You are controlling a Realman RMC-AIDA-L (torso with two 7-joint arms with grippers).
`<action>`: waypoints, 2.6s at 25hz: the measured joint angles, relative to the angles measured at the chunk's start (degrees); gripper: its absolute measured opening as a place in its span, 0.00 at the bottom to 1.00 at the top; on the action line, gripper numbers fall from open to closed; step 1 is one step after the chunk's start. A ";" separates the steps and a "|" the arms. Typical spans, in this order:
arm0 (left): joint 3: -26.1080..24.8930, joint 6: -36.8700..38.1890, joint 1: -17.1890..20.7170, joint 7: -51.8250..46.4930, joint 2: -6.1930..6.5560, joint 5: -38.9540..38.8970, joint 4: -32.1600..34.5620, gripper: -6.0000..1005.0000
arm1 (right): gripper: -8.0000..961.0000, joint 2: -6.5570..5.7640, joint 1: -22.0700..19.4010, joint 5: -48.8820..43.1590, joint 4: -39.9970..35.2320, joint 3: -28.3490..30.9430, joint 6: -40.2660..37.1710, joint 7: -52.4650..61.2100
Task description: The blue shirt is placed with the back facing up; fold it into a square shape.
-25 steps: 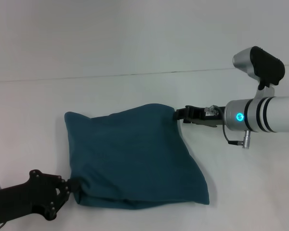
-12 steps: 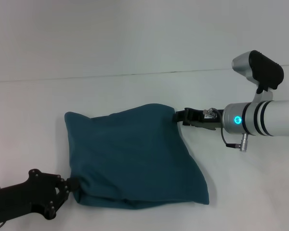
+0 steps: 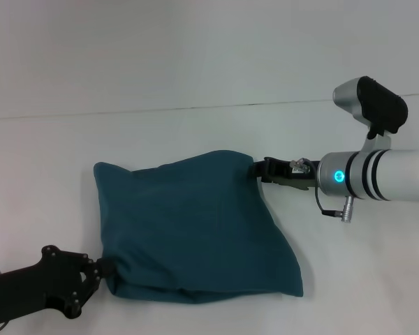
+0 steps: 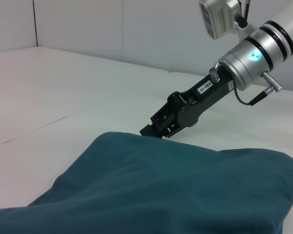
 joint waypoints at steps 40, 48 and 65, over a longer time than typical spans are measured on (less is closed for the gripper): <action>0.00 0.01 -0.08 -0.08 0.00 0.00 0.35 0.11 | 0.06 0.05 1.49 1.94 1.93 -0.24 -0.25 -5.99; -0.49 0.10 0.03 -0.67 0.00 -0.13 0.43 0.11 | 0.01 -0.30 -0.48 8.08 1.12 0.24 -1.66 -10.57; -9.24 7.19 1.46 -7.14 0.26 -2.89 4.84 0.30 | 0.43 -0.74 -7.61 13.49 -9.11 1.00 -11.60 -22.23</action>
